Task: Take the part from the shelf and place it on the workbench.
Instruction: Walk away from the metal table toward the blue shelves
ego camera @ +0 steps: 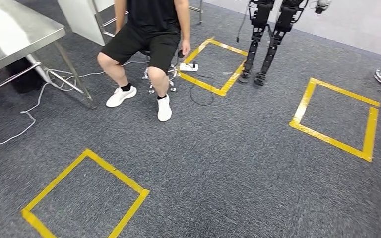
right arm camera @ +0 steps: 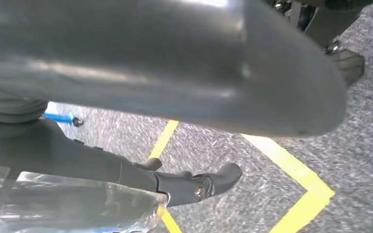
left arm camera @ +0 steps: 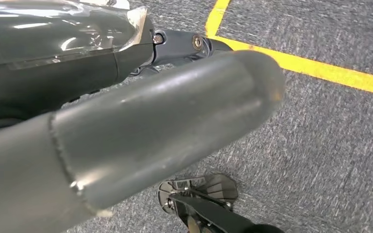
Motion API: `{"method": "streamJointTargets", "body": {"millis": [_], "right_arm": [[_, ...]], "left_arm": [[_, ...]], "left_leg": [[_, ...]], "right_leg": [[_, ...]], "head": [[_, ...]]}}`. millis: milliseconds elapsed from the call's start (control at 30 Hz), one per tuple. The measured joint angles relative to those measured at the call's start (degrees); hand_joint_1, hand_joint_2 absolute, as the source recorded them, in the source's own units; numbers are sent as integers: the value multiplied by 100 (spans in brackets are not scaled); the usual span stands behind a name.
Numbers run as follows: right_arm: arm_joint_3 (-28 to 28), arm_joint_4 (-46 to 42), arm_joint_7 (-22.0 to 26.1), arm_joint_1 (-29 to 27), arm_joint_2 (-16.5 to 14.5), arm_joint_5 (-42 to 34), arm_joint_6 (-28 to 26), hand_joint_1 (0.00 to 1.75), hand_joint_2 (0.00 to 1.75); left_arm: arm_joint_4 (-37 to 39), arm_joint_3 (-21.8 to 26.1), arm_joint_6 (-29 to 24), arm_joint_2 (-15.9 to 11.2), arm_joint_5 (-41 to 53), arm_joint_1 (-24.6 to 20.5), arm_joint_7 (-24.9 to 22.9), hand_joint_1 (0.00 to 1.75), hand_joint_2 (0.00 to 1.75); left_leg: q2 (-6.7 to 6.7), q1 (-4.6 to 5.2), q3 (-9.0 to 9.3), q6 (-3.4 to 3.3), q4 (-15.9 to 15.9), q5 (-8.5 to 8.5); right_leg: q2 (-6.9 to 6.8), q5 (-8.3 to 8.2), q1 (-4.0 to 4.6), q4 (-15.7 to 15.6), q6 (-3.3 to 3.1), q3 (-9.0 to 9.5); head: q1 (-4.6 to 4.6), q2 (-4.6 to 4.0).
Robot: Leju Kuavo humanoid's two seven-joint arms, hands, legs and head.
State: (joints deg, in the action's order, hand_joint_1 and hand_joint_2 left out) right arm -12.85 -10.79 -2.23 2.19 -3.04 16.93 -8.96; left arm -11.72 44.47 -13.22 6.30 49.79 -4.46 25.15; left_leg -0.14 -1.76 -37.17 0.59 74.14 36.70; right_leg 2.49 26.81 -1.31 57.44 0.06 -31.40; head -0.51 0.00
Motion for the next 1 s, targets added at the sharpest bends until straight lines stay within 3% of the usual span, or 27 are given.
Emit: {"method": "streamJointTargets", "body": {"millis": [67,100,167,200,233,267,333,400,467,500,533,600,667,700,767,800,867,933,1000], "right_arm": [[0,1,0,-2,-2,7,0,0,0],[0,1,0,3,-4,9,0,0,0],[0,1,0,20,-8,9,0,0,0],[0,1,0,20,-10,9,0,0,0],[0,2,0,12,-11,9,0,0,0],[0,2,0,-2,-11,9,0,0,0],[0,3,-2,-12,-13,9,0,0,0],[0,3,-5,0,-18,9,0,0,0],[0,3,-7,5,-22,10,0,0,0],[0,3,-8,-2,-21,11,0,0,0],[0,3,-9,-8,-19,15,0,0,0],[0,3,-8,-8,-16,28,0,0,0],[0,3,2,12,-18,42,0,0,0],[0,3,7,22,-20,50,0,0,0],[0,4,13,27,-21,64,0,0,0],[0,5,13,22,-20,70,0,0,0],[0,6,13,13,-16,81,0,0,0],[0,5,15,9,-17,87,0,0,0],[0,6,17,1,-21,90,0,0,0]], "left_arm": [[0,1,-1,-1,0,5,-1,0,0],[2,2,-2,-1,1,10,-2,0,0],[5,7,-2,-1,4,17,-6,0,0],[7,9,-2,0,6,19,-9,0,0],[7,9,0,1,8,15,-11,0,0],[7,9,3,4,10,10,-12,0,0],[7,9,10,6,18,4,-13,0,0],[7,10,13,1,28,11,-25,0,0],[7,10,19,-3,45,10,-42,0,0],[7,10,26,-2,55,5,-48,0,0],[7,9,34,-1,66,0,-50,0,0],[6,9,45,3,77,-15,-55,0,0],[5,9,45,3,79,-26,-59,0,0],[4,9,44,3,79,-32,-62,0,0],[3,9,45,3,83,-52,-64,0,0],[2,9,45,4,87,-65,-65,0,0],[2,10,46,3,93,-72,-66,0,0],[6,13,46,1,93,-47,-74,0,0],[10,17,46,2,92,-12,-88,0,0]], "left_leg": [[-109,-27,237,-8,-586,-413],[-278,-49,389,-11,-956,-587],[-533,-65,548,-24,-1382,-729],[-556,-45,552,-48,-1425,-719],[-477,-24,550,-87,-1438,-729],[-394,-9,556,-141,-1465,-753],[-226,-3,576,-245,-1524,-798],[-38,18,579,-297,-1542,-808],[159,42,570,-307,-1541,-804],[250,50,567,-307,-1540,-803],[332,54,569,-303,-1540,-800],[471,66,593,-281,-1537,-791],[579,96,630,-224,-1535,-758],[631,108,656,-189,-1537,-736],[758,107,718,-119,-1559,-705],[765,90,736,-86,-1551,-687],[535,59,676,-37,-1343,-512],[174,43,408,-22,-715,-129],[25,41,83,-16,-46,135]], "right_leg": [[168,2,-4,25,5,1],[248,11,8,59,21,-16],[393,15,30,112,85,-99],[463,3,35,122,134,-150],[535,-16,29,112,186,-202],[522,-24,19,128,226,-234],[256,103,25,382,242,-380],[-74,416,23,1044,208,-714],[-163,629,8,1638,230,-1001],[-184,617,2,1666,267,-994],[-219,523,0,1442,312,-851],[-464,275,2,638,362,-381],[-739,133,36,159,316,-118],[-776,111,58,123,267,-114],[-666,81,97,114,185,-131],[-600,62,57,99,144,-116],[-476,18,-10,72,50,-86],[-347,-12,-14,67,-32,-83],[-186,-21,17,70,-64,-90]], "head": [[2,0],[4,0],[-4,0],[-10,0],[-16,0],[-16,0],[-33,0],[-55,0],[-63,0],[-66,0],[-68,0],[-78,0],[-78,0],[-75,0],[-64,0],[-65,0],[-42,0],[-17,0],[-15,0]]}}
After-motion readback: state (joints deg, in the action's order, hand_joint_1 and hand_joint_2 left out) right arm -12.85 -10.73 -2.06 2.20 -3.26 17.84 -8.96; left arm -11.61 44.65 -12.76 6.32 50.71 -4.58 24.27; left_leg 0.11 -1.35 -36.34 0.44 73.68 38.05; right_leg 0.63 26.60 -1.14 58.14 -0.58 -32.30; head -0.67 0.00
